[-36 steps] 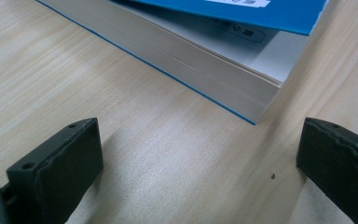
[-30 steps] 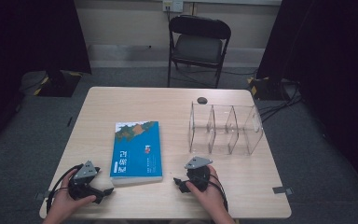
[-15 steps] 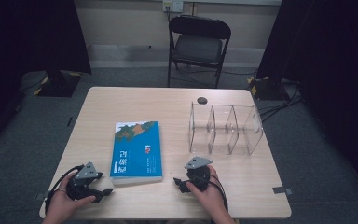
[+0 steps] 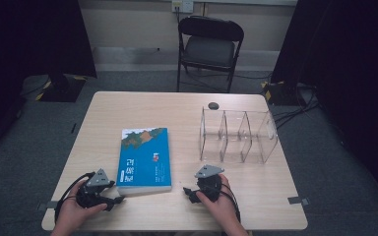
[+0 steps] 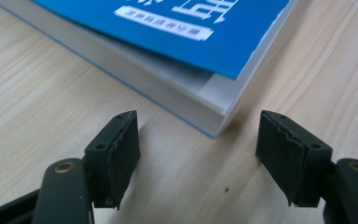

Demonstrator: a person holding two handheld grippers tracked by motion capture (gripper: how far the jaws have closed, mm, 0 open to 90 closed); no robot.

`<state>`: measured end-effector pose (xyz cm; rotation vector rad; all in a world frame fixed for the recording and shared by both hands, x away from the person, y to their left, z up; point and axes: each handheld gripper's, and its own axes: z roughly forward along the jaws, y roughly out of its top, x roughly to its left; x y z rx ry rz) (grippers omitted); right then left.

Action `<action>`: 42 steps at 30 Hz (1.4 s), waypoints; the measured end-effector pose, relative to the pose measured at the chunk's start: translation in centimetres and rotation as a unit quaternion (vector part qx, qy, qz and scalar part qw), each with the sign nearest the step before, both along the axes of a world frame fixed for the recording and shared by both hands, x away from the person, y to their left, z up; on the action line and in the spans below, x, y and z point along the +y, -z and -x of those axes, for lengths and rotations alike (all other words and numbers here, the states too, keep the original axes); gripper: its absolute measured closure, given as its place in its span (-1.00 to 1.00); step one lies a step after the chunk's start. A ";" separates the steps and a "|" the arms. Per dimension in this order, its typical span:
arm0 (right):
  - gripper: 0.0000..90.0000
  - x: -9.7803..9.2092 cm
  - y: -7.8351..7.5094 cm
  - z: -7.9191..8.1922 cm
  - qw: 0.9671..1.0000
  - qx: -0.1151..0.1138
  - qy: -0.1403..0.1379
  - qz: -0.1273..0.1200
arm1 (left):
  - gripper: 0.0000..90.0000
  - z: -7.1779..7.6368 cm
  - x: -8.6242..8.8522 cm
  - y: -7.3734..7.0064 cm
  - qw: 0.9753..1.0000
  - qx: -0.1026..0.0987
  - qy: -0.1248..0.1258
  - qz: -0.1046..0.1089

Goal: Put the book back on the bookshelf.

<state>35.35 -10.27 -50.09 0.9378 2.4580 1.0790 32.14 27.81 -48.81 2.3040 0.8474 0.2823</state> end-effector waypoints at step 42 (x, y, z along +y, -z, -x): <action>-0.59 0.1 0.0 0.0 1.000 -0.003 -0.002 0.001 | -0.01 -0.6 -1.4 -0.8 0.999 0.013 -0.023 -0.025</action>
